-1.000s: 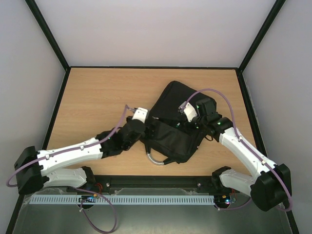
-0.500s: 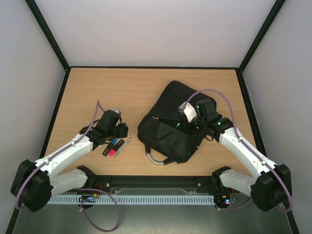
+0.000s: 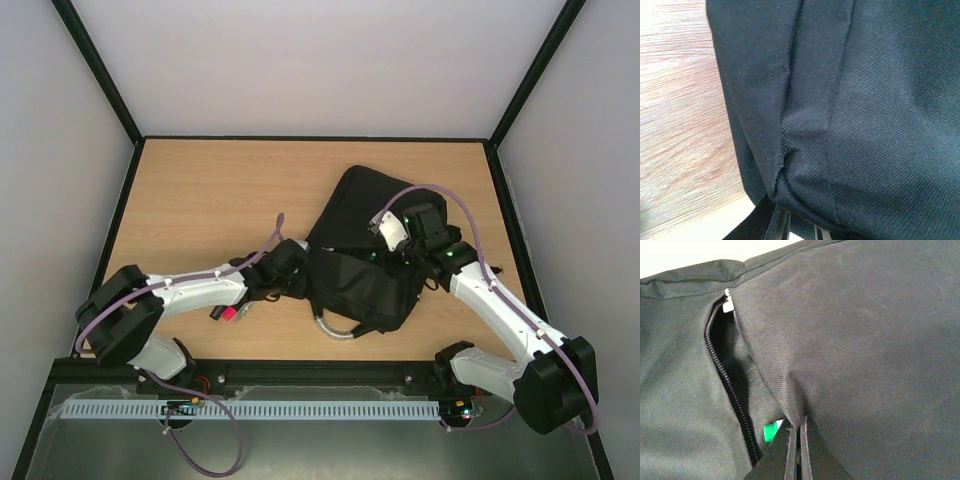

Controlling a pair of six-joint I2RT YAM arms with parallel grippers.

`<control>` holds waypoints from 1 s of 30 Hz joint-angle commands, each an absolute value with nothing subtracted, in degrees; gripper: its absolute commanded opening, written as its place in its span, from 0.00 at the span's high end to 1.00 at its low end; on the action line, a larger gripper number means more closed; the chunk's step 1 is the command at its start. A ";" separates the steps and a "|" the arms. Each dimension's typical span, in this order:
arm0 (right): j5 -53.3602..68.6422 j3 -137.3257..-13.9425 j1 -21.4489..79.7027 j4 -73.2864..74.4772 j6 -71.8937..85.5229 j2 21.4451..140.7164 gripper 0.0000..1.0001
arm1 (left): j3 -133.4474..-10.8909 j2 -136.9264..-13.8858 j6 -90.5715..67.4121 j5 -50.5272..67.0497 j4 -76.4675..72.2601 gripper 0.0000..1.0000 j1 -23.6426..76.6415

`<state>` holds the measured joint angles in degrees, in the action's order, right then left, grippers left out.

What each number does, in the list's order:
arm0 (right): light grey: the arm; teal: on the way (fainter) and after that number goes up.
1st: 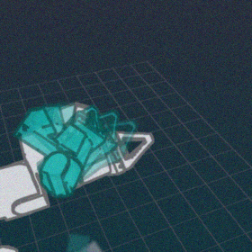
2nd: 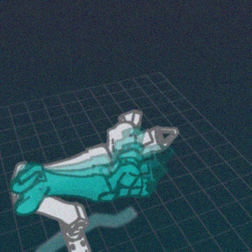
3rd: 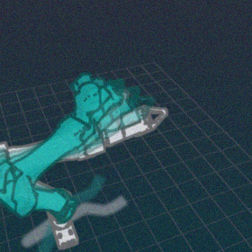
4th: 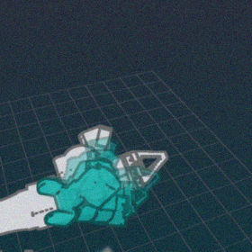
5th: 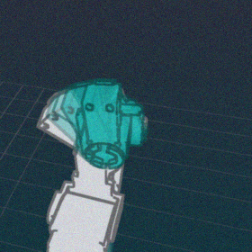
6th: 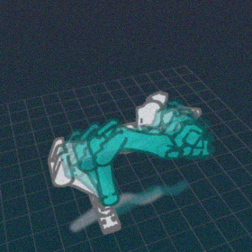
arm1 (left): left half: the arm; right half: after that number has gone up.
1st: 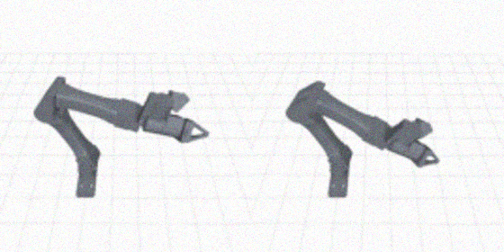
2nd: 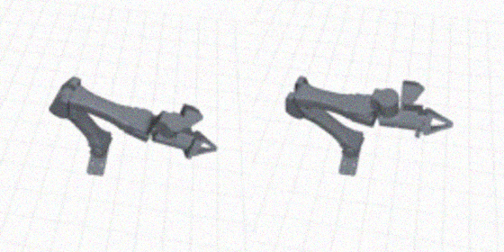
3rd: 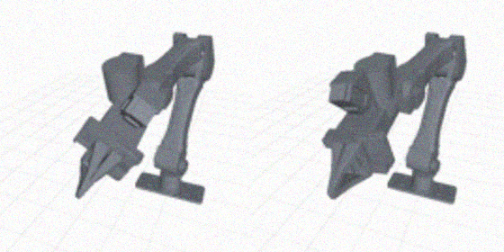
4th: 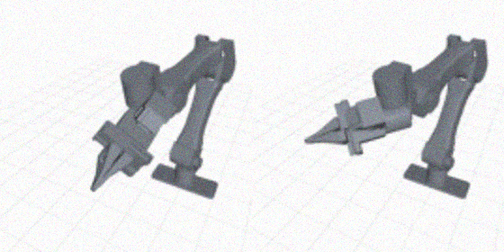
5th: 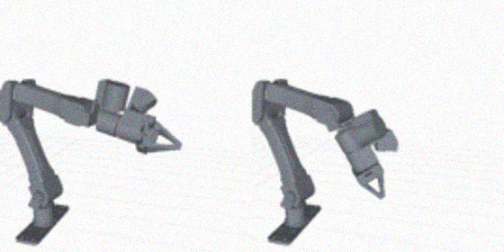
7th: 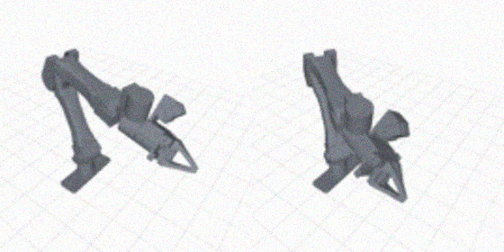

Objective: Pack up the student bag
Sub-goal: Adjust the student bag at the center of the board, then pick up the stationery from the center of the board.

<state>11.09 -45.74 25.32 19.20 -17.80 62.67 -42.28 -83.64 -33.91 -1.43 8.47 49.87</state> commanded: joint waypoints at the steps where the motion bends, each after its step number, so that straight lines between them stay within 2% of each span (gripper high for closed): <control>1: 12.56 -45.36 25.84 17.84 -18.10 62.79 0.99 | -47.41 -86.33 -33.07 -5.35 3.34 0.84 52.79; 4: 12.22 -45.35 25.84 17.88 -18.23 62.93 0.99 | -47.74 -83.79 -33.95 -9.52 7.62 0.78 52.82; 9: 11.88 -45.41 25.80 17.82 -18.28 62.83 0.99 | -49.89 -78.63 -35.52 -13.45 25.48 0.50 52.54; 12: 12.09 -45.42 25.83 17.84 -18.45 62.76 0.99 | -49.94 -75.29 -34.49 -8.72 32.37 0.43 50.27; 14: 12.32 -45.48 25.78 17.92 -18.46 62.75 0.99 | -49.42 -73.80 -33.09 -3.21 35.63 0.34 46.34; 20: 12.62 -45.46 25.76 18.19 -18.46 62.12 0.99 | -44.24 -74.53 -33.07 -0.88 39.34 0.26 40.19; 30: 12.76 -45.35 25.75 18.19 -18.41 61.93 0.99 | -40.75 -75.76 -34.01 -1.57 35.55 0.30 40.08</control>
